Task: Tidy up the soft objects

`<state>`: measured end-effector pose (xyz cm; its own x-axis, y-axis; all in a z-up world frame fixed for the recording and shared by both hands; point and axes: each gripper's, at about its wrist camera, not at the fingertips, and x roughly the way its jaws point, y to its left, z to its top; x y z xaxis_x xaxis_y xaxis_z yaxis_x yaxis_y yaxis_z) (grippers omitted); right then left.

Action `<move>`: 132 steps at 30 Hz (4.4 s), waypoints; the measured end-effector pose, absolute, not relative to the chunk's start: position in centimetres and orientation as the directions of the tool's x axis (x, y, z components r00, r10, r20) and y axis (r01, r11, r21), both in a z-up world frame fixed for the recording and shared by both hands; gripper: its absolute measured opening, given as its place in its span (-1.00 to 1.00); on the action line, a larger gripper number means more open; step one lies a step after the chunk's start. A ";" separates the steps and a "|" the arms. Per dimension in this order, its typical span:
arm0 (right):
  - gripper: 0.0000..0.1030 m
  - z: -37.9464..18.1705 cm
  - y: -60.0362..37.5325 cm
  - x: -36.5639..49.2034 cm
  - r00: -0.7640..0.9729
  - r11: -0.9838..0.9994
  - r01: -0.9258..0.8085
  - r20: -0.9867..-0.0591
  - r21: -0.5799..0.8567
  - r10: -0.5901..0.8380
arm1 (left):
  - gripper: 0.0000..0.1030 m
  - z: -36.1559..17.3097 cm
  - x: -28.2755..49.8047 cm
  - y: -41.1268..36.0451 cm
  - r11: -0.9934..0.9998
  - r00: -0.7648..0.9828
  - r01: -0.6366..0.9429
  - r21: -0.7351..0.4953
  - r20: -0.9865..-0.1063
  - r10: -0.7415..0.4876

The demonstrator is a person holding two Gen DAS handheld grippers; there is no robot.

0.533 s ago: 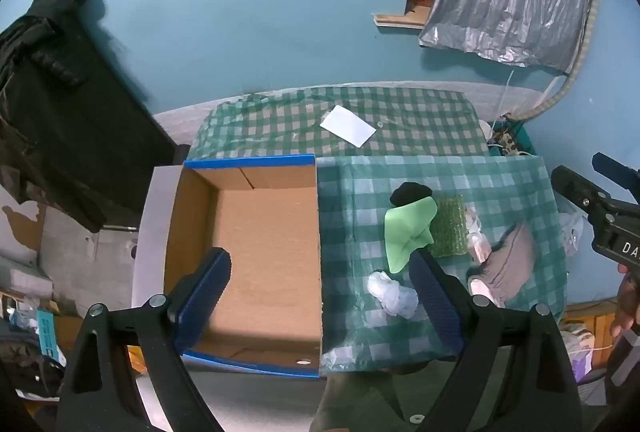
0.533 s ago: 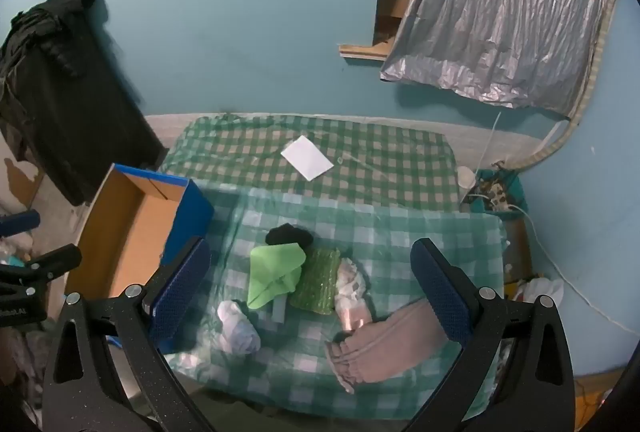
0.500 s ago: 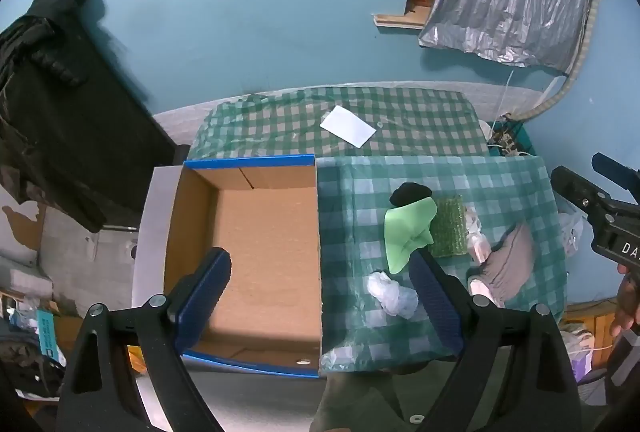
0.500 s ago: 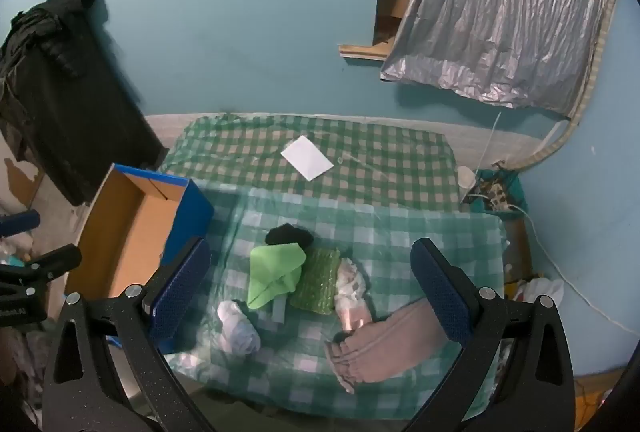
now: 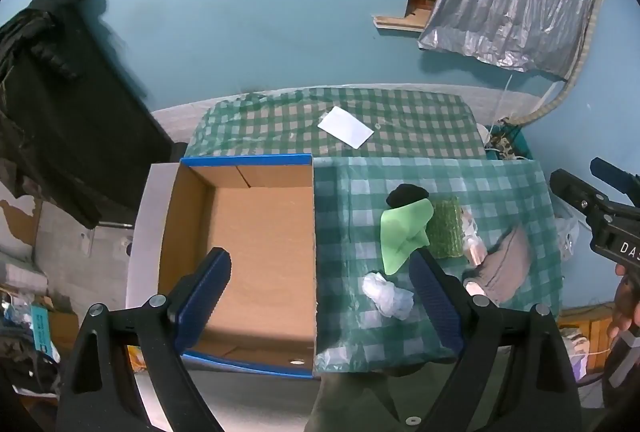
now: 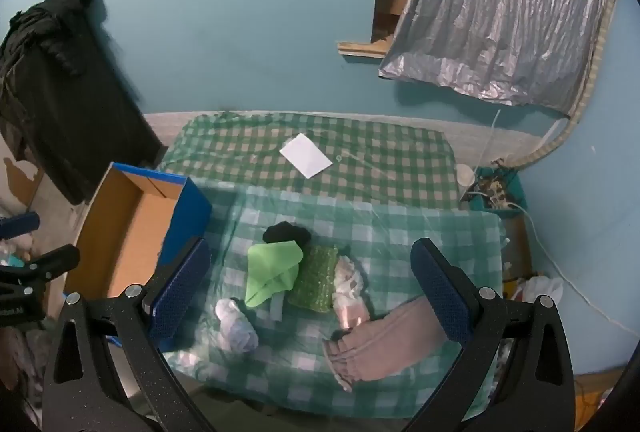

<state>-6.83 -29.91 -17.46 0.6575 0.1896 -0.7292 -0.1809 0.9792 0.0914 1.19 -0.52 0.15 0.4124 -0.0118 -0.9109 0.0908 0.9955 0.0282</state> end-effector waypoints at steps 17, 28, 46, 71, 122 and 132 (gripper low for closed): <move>0.94 -17.3 -30.3 -6.8 0.654 0.979 -0.180 -0.732 0.094 0.191 | 0.78 0.0 -0.2 -0.1 0.996 0.425 0.087 0.018 -0.905 -0.020; 0.94 -17.4 -30.2 -6.9 0.654 0.979 -0.180 -0.732 0.095 0.191 | 0.78 -0.1 -0.2 -0.1 0.996 0.426 0.088 0.019 -0.904 -0.020; 0.94 -17.4 -30.4 -7.1 0.651 0.979 -0.178 -0.735 0.094 0.189 | 0.78 -0.2 -1.2 -0.6 0.995 0.420 0.094 0.022 -0.907 -0.020; 0.94 -17.9 -30.5 -7.9 0.647 0.980 -0.176 -0.739 0.095 0.187 | 0.78 -0.5 -1.6 -1.1 0.995 0.417 0.098 0.024 -0.909 -0.019; 0.94 -36.2 -44.2 -4.4 0.281 0.951 0.205 -0.944 0.234 0.172 | 0.78 -17.5 3.1 -7.4 0.998 0.029 0.067 0.007 -1.000 0.005; 0.94 -40.2 -43.4 -3.4 0.196 0.916 0.312 -0.960 0.253 0.199 | 0.78 -22.0 3.1 -9.2 0.990 -0.032 0.117 0.073 -0.997 0.077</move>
